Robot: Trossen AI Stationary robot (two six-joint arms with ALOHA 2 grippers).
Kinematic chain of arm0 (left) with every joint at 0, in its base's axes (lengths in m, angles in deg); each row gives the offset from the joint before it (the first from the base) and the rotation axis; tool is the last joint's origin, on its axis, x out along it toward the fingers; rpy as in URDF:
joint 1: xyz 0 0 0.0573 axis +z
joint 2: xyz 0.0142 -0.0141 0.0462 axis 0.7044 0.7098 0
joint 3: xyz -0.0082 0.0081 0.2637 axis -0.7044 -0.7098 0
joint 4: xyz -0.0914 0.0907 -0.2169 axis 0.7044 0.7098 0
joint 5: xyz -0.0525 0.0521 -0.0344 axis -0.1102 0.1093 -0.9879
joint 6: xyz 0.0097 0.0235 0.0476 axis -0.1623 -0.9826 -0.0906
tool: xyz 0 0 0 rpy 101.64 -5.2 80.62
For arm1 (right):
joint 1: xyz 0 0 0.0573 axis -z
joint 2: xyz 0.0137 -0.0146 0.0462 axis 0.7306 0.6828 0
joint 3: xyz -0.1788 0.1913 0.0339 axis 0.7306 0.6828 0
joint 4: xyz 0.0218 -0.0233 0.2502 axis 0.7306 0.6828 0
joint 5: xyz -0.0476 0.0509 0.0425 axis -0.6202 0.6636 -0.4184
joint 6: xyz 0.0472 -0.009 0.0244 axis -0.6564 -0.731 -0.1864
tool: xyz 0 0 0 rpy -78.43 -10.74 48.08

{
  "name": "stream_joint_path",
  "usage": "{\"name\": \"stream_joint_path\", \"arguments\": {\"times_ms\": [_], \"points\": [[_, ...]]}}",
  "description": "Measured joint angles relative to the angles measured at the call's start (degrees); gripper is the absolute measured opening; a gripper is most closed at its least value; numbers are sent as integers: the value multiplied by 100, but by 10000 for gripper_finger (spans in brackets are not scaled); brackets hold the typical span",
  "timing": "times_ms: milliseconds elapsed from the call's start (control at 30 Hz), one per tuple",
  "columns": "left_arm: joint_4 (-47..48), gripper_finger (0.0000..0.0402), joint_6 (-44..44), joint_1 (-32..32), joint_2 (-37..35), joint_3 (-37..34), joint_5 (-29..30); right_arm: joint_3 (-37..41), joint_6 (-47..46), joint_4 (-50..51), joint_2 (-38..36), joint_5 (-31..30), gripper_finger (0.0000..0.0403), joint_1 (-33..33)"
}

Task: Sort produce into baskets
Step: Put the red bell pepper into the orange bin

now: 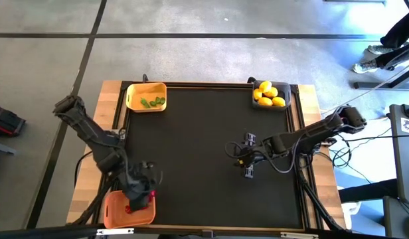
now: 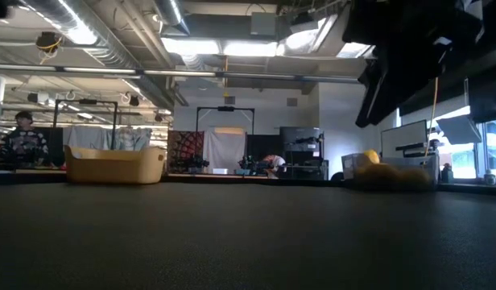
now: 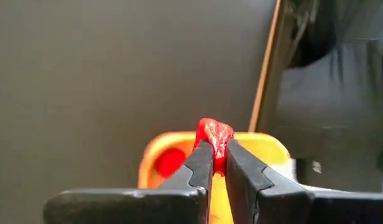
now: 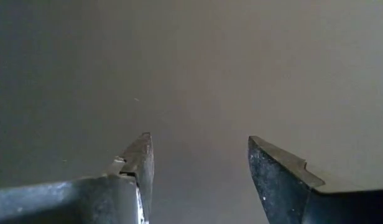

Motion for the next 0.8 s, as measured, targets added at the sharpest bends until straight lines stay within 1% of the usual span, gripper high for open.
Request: {"name": "stream_joint_path", "arguments": {"times_ms": [167,267,433,567,667,800], "points": [[53,24,1005,-620,36,0,-53,0,2,16,137,-2,198,0],[129,24,1411,-887,236,-38,108,0,62,12,146,-3,198,0],[69,24,1642,-1165,724,-119,55,0,104,-2,146,-108,198,0],[187,27,1787,-1241,1125,-133,54,0,111,-1,146,-169,198,0],[195,42,1767,-1237,1345,-133,50,0,105,-3,146,-166,198,0],[229,79,1773,-1184,1439,-133,42,0,98,-9,146,-92,198,0]]}}
